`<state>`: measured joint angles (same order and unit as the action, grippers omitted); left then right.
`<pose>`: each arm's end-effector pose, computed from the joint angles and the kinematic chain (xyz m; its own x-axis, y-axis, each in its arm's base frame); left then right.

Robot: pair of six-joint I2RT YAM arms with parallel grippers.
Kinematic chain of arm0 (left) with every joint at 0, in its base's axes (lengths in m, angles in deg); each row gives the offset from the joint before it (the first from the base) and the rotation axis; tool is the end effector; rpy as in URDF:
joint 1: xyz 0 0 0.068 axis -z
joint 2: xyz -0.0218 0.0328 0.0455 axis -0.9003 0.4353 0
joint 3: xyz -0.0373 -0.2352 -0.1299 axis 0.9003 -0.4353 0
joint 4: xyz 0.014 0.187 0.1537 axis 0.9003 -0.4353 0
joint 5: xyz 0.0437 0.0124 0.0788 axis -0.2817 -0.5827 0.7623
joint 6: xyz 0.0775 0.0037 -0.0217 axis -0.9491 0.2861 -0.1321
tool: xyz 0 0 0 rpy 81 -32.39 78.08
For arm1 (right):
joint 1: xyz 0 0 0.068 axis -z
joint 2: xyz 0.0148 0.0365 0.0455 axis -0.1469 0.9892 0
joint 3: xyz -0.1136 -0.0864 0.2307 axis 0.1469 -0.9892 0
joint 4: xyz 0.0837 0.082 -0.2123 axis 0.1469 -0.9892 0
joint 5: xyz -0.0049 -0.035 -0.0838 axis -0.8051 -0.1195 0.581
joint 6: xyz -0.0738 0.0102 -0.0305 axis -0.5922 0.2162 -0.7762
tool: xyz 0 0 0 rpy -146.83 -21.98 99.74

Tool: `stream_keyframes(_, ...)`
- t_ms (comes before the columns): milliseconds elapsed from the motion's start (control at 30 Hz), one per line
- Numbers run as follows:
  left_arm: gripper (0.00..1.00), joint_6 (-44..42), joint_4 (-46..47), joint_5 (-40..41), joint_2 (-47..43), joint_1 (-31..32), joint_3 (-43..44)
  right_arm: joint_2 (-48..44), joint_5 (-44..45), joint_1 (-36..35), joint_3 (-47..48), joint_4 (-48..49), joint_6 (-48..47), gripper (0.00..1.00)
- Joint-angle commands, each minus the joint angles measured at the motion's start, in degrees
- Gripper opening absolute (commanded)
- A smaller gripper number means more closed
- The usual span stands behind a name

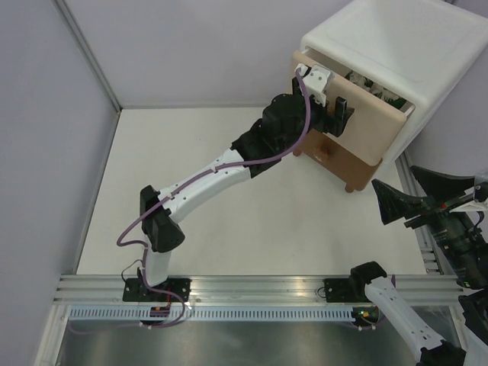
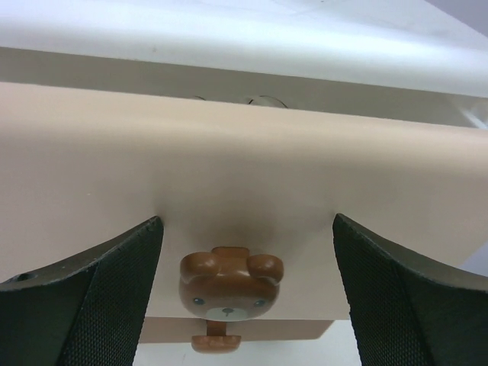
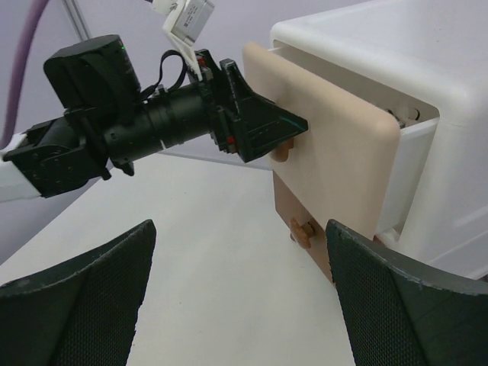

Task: Place and organize the shoes in the shoe cabinet

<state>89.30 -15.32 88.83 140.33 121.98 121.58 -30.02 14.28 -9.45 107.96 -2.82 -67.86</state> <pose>0.2607 -0.3898 0.4640 -0.0230 -0.1664 -0.9858 0.7360 0.6645 -0.1293 0.0077 0.0067 0.4960 0.1039 0.1901 -0.9763 -0.3794 0.9149 0.1377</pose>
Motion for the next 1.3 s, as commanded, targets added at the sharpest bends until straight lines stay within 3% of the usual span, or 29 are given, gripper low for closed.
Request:
stream_keyframes(0,0.95,0.53,7.56,0.03,4.29,-1.62,3.93,-0.66,-1.26,-0.3,-0.88,-0.11,1.88,0.95)
stream_keyframes(300,0.99,1.4,11.95,-1.12,10.63,-2.23,7.62,-1.27,-0.47,-0.3,-2.11,-1.87,1.0,0.95)
stream_keyframes(633,1.0,3.78,14.42,-1.91,10.03,-2.32,7.1,-1.89,0.67,-0.3,-3.61,-2.04,0.21,0.96)
stream_keyframes(800,1.0,4.13,14.42,-1.73,5.91,-2.32,4.12,-2.5,1.29,-0.39,-3.69,-2.13,0.3,0.97)
stream_keyframes(1267,1.0,6.76,11.8,-2.18,-13.85,-2.23,-14.78,-3.82,5.94,-0.3,-2.47,-3.44,-0.05,0.98)
